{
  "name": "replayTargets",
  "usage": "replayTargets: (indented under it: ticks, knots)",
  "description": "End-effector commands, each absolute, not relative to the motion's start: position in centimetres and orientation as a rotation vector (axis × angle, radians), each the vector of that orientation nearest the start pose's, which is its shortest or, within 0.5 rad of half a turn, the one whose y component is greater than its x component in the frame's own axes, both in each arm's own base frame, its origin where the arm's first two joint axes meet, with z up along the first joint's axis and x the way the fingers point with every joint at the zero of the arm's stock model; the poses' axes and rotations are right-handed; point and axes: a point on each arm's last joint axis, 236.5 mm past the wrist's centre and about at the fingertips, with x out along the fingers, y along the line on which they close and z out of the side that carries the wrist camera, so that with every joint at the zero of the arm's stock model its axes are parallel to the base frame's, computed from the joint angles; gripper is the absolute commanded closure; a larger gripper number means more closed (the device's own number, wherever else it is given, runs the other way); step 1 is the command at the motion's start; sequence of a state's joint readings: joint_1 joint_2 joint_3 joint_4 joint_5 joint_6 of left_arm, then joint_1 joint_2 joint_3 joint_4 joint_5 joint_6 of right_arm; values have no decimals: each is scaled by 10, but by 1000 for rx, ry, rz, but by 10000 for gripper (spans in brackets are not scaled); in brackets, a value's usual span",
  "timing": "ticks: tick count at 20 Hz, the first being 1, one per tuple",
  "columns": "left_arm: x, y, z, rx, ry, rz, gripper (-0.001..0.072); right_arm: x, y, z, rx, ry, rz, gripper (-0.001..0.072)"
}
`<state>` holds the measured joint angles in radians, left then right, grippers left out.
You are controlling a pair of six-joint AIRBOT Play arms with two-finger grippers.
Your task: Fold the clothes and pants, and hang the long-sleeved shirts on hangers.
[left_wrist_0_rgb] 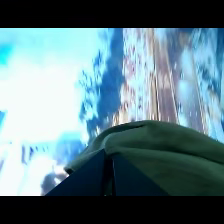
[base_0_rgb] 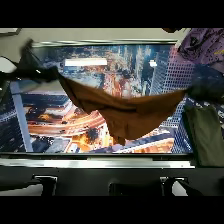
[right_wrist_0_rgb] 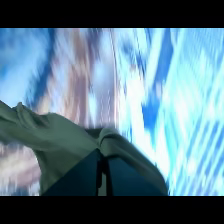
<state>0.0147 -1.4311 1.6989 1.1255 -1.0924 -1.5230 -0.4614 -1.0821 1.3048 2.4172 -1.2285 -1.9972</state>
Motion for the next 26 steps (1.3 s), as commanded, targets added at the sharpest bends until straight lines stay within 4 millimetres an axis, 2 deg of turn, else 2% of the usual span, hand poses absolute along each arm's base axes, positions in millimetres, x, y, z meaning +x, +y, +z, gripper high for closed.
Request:
replayTargets:
  ticks: [1, 2, 4, 5, 7, 9, 10, 12, 14, 15, 16, 17, 18, 20, 22, 24, 26]
  knots:
    - [457, -31, 364, -154, 401, -154, 697, 387, -5, 383, 270, 343, 316, 686]
    - [431, -26, 404, -121, 308, -132, 696, 370, 3, 422, 227, 268, 317, 686]
    - [377, -20, 457, -104, 186, -105, 696, 332, 19, 476, 149, 167, 306, 686]
    - [350, -16, 472, -119, 153, -83, 696, 311, 27, 493, 119, 133, 293, 686]
    - [301, -5, 487, -150, 127, -24, 696, 275, 39, 508, 89, 95, 264, 686]
    - [265, 6, 487, -161, 136, 31, 695, 246, 46, 517, 84, 65, 227, 686]
    - [252, 9, 484, -157, 149, 48, 696, 238, 47, 523, 90, 40, 215, 686]
    - [247, 11, 472, -157, 194, 60, 696, 234, 47, 536, 141, -9, 205, 686]
    - [264, 12, 449, -175, 270, 67, 696, 257, 36, 534, 221, 5, 209, 686]
    - [278, 12, 431, -176, 324, 71, 696, 279, 30, 523, 269, 50, 227, 686]
    - [297, 12, 405, -177, 399, 75, 696, 305, 24, 507, 313, 111, 255, 686]
    - [316, 12, 376, -181, 480, 76, 695, 337, 16, 482, 370, 197, 285, 686]
    - [337, 10, 339, -187, 579, 73, 696, 369, 8, 452, 421, 290, 307, 686]
    - [379, 4, 259, -210, 763, 62, 695, 437, 6, 369, 477, 504, 329, 686]
    - [415, -5, 176, -249, 918, 44, 694, 496, 27, 267, 476, 727, 328, 686]
    - [444, -12, 98, -282, 1040, 38, 694, 537, 45, 160, 402, 933, 253, 686]
    - [467, -14, 34, -286, 1127, 51, 694, 561, 70, 84, 345, 1038, 243, 685]
